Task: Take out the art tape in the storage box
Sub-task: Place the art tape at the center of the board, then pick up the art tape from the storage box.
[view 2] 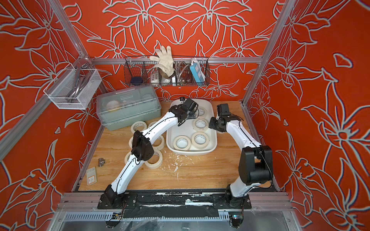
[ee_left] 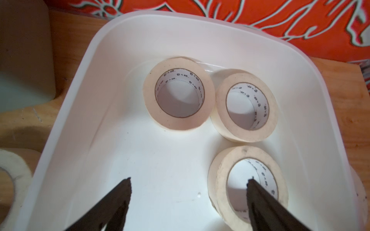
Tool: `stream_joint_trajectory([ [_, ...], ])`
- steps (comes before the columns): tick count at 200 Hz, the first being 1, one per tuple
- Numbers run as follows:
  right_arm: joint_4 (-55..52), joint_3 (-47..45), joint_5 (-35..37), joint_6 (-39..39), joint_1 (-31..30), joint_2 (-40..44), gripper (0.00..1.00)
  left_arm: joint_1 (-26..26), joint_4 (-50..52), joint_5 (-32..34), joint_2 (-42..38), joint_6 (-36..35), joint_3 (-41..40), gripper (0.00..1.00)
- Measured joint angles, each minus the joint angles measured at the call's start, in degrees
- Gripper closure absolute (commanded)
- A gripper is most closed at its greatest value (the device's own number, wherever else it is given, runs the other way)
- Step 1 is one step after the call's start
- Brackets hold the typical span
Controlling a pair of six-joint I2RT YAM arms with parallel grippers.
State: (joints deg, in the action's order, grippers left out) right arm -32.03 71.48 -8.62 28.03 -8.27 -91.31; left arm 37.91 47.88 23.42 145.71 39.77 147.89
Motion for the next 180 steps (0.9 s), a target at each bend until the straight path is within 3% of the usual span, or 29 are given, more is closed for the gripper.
stream_joint_trajectory([
  [91, 0.4, -2.1, 0.0, 0.0, 0.0, 2.0, 0.47, -5.7, -5.2, -4.6, 7.3, 11.5, 2.8, 0.22],
  [180, 1.2, -4.1, -0.5, 0.0, 0.0, 2.6, 0.47, -7.5, -11.5, -7.4, 12.3, 15.0, 2.8, 0.25],
])
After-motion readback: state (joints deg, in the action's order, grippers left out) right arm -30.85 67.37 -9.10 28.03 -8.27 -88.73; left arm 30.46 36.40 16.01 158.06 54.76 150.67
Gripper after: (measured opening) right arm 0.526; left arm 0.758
